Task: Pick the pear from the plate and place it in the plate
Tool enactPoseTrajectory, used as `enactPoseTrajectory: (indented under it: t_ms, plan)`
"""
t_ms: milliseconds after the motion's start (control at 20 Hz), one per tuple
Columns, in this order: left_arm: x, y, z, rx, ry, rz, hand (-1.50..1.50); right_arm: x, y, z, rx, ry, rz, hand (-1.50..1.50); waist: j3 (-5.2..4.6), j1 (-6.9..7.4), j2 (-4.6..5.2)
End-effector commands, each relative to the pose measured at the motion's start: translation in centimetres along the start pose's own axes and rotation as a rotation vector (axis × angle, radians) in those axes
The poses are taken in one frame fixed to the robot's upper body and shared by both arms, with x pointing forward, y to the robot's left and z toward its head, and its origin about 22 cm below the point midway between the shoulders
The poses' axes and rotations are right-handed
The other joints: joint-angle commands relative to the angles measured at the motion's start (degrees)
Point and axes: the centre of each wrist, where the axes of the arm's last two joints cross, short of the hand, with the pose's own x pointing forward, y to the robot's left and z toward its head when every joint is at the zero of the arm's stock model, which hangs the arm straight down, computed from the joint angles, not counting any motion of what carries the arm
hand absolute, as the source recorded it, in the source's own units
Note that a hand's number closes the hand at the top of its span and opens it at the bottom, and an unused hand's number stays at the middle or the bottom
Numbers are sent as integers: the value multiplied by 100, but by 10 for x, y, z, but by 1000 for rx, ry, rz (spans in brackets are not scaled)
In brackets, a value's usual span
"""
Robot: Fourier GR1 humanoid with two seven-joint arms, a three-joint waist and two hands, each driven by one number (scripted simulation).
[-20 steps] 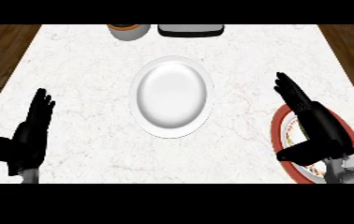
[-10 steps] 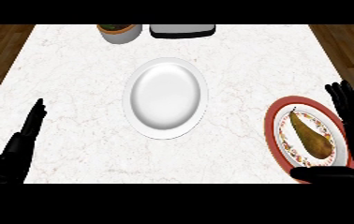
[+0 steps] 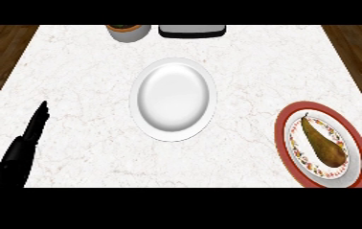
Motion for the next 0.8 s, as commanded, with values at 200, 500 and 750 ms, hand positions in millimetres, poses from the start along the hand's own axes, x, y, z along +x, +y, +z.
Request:
enactPoseTrajectory:
  t_ms: [200, 500, 750]
  plan:
    - [11, -3, -20, -6, -24, 0, 0, 18, -39, -1, 235, 174, 416, -150, -15, 53, 45]
    - [12, -9, -3, -21, -16, -5, 0, 47, -20, -17, 283, 345, 511, -150, -12, 116, 17]
    - [2, -18, -10, -25, -6, -2, 0, 42, -4, -48, 385, 431, 611, -150, -14, 149, 35]
